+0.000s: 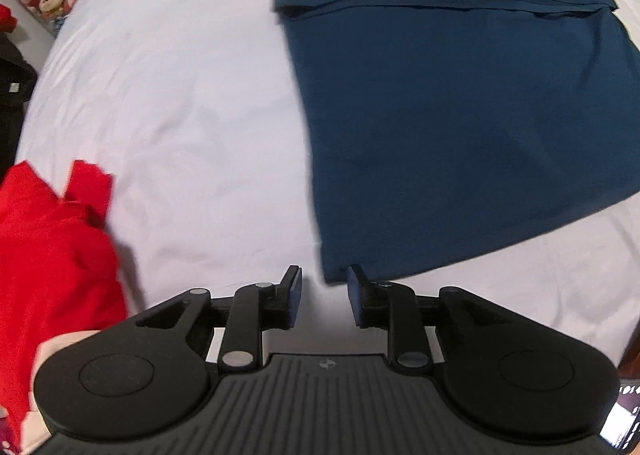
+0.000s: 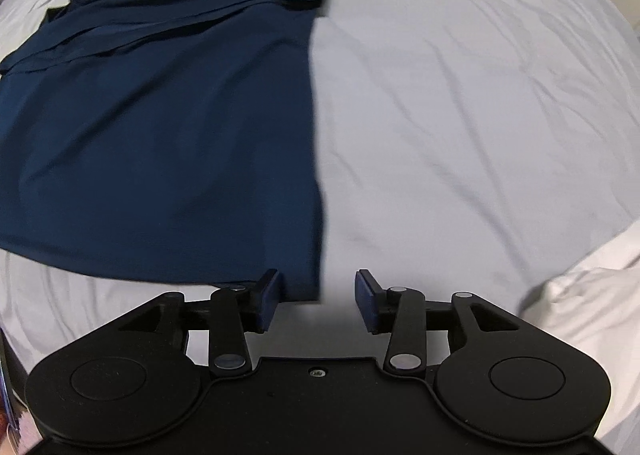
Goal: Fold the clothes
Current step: 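Open both tools and release the shirt, then move both open tools to the red-lined collar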
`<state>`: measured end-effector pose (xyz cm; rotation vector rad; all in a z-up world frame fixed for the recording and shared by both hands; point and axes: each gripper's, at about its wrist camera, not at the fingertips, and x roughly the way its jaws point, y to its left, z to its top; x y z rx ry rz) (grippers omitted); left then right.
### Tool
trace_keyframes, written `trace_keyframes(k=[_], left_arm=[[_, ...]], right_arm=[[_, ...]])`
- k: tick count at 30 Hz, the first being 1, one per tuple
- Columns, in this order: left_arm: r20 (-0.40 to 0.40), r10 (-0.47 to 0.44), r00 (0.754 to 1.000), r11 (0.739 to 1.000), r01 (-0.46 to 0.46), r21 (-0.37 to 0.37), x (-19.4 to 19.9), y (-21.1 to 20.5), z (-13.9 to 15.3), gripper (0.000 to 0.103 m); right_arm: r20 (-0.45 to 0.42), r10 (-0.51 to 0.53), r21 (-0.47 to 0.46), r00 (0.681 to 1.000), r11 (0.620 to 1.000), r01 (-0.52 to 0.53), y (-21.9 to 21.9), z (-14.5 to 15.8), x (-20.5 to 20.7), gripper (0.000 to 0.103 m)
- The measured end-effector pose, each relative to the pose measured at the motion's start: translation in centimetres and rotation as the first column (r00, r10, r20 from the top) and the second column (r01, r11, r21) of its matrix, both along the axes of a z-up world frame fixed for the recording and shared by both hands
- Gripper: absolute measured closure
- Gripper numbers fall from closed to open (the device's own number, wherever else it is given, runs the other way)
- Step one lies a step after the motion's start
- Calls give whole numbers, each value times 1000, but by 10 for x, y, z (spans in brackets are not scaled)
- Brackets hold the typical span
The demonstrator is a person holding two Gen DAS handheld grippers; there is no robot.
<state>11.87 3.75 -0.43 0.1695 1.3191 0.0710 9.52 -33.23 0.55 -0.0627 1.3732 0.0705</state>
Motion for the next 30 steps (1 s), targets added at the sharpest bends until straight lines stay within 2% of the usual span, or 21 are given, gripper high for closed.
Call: trace_keyframes(k=[4, 8, 10, 12, 14, 19, 22, 26, 30], left_arm=[[69, 58, 996, 998, -56, -33, 10, 14, 20, 79], [140, 75, 987, 993, -62, -99, 31, 8, 36, 79], [159, 60, 985, 993, -43, -108, 42, 0, 39, 79], [186, 25, 982, 992, -1, -125, 55, -14, 42, 86], [209, -21, 978, 988, 53, -147, 73, -31, 39, 88], [263, -118, 958, 976, 161, -147, 99, -65, 28, 88], [265, -139, 954, 964, 191, -183, 113, -76, 11, 88], [275, -154, 949, 959, 211, -189, 127, -83, -5, 88], [270, -151, 951, 962, 205, -182, 141, -80, -22, 88]], right_arm=[[46, -23, 12, 999, 1000, 22, -9, 15, 21, 63], [127, 4, 50, 992, 999, -10, -1, 32, 48, 65], [178, 30, 71, 984, 997, -43, 10, 39, 65, 72], [227, 60, 88, 972, 993, -82, 24, 46, 83, 81], [266, 81, 110, 961, 987, -114, 37, 49, 99, 88], [324, 153, 154, 933, 965, -212, 82, 36, 124, 88], [332, 190, 170, 924, 951, -256, 98, 18, 121, 88], [321, 223, 181, 921, 940, -290, 129, -14, 134, 88], [310, 239, 154, 920, 942, -297, 135, -46, 102, 89]])
